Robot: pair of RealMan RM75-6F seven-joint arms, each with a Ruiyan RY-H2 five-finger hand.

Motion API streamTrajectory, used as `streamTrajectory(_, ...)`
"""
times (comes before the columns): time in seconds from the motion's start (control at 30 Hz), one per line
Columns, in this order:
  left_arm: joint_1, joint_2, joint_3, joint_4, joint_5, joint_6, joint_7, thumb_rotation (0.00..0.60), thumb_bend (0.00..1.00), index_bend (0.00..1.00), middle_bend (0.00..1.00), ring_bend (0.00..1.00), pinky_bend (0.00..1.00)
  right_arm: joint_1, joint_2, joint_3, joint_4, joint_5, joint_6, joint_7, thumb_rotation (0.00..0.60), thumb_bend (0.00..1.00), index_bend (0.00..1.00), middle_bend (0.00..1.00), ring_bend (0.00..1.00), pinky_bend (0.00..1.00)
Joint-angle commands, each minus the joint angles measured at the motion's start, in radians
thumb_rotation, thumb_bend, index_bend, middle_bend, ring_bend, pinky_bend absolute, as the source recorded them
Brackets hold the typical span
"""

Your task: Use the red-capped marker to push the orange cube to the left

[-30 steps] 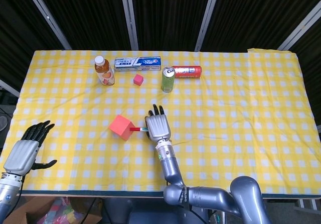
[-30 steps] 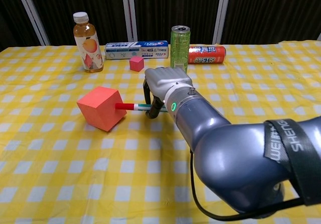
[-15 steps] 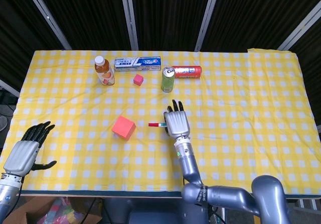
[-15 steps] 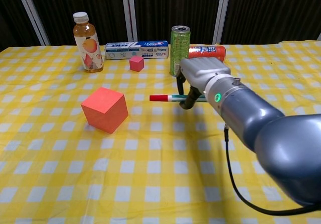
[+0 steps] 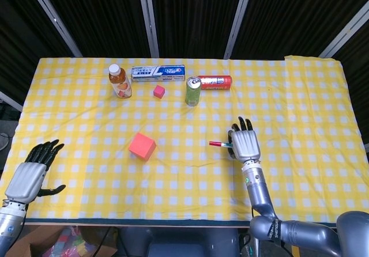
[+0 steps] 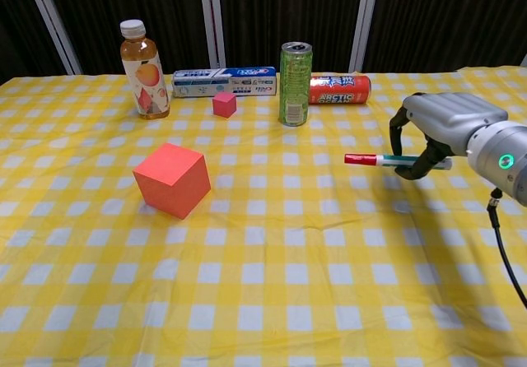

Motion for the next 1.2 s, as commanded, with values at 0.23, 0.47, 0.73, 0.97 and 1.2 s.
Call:
streamTrajectory(0.23, 0.005, -0.013, 0.001, 0.005, 0.000, 0.008, 0.024, 0.600, 0.00, 0.00, 0.00, 0.00, 0.00, -0.021, 0.018, -0.002, 0.051, -0.036, -0.052, 0.080, 0.600, 0.51, 0.73, 0.29, 0.06, 0.09)
streamTrajectory(0.47, 0.004, -0.014, -0.003, 0.006, -0.010, 0.004, 0.025, 0.600, 0.00, 0.00, 0.00, 0.00, 0.00, -0.022, 0.019, -0.007, 0.053, -0.030, -0.063, 0.057, 0.600, 0.51, 0.48, 0.26, 0.06, 0.09)
streamTrajectory(0.73, 0.004, -0.013, -0.003, 0.007, -0.012, 0.003, 0.022, 0.600, 0.00, 0.00, 0.00, 0.00, 0.00, -0.034, 0.059, -0.007, -0.005, -0.020, -0.046, 0.022, 0.600, 0.51, 0.27, 0.20, 0.04, 0.09)
streamTrajectory(0.97, 0.011, -0.015, -0.004, 0.011, -0.001, 0.022, 0.015, 0.600, 0.00, 0.00, 0.00, 0.00, 0.00, -0.085, 0.180, -0.030, -0.170, -0.081, 0.023, 0.023, 0.600, 0.51, 0.23, 0.15, 0.01, 0.09)
streamTrajectory(1.2, 0.022, -0.030, -0.014, 0.033, 0.018, 0.066, 0.007, 0.600, 0.00, 0.00, 0.00, 0.00, 0.00, -0.245, 0.408, -0.170, -0.346, -0.376, 0.196, 0.159, 0.600, 0.51, 0.05, 0.09, 0.00, 0.09)
